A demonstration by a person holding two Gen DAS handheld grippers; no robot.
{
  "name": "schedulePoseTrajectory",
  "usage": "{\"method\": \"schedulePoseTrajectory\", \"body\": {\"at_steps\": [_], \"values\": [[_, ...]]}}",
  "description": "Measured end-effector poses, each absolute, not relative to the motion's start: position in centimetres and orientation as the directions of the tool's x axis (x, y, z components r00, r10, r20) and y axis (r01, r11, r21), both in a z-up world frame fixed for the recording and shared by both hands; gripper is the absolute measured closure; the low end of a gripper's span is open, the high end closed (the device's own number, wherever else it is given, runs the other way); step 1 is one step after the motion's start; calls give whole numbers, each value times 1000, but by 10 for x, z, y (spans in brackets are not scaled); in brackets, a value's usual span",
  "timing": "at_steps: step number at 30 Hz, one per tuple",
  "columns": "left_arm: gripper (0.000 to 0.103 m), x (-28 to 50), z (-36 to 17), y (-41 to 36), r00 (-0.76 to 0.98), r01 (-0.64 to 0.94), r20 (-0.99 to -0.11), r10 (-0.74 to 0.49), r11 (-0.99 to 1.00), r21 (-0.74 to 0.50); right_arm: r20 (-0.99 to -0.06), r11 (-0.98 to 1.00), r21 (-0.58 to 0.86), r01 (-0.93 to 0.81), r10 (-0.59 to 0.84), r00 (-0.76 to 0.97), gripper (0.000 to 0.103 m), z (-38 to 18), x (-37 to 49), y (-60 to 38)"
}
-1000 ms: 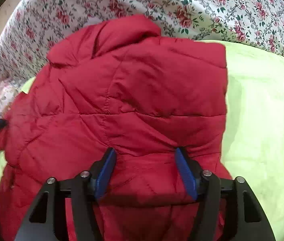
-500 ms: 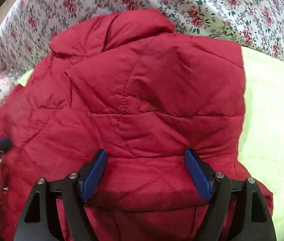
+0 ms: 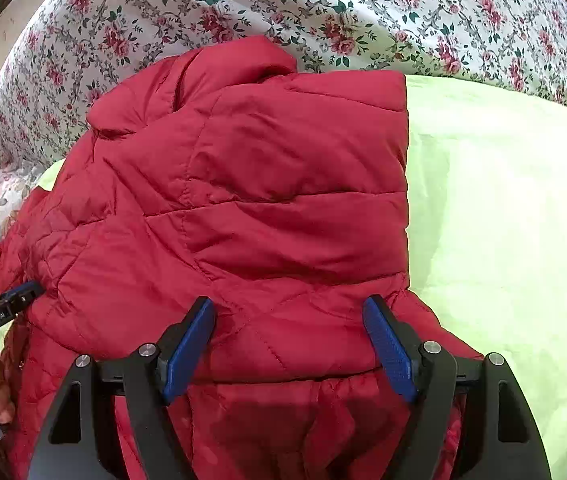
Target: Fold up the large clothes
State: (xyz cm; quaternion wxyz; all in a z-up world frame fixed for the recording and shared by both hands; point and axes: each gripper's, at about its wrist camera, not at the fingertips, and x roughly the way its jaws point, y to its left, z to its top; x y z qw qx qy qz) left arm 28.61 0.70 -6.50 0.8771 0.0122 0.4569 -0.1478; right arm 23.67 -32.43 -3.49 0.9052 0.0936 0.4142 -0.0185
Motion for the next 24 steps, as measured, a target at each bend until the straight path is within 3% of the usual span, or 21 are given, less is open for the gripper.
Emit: {"method": "schedulePoseTrajectory", "body": {"at_steps": [3, 7, 18, 22, 24], "values": [[65, 284, -62, 10, 535, 271, -802, -265, 953, -134, -736, 976, 183, 114, 60, 674, 26, -27, 231, -326], [49, 276, -54, 25, 522, 250, -789, -323, 943, -221, -699, 970, 230, 85, 103, 708, 26, -10, 213, -322], [44, 254, -38, 65, 530, 194, -759, -379, 925, -327, -672, 957, 289, 41, 172, 720, 25, 8, 156, -319], [32, 247, -32, 86, 549, 161, -744, -380, 922, -352, -675, 956, 293, 30, 185, 714, 24, 7, 144, -316], [32, 244, -29, 98, 561, 144, -738, -374, 922, -359, -676, 956, 292, 24, 189, 712, 24, 8, 140, -313]]}}
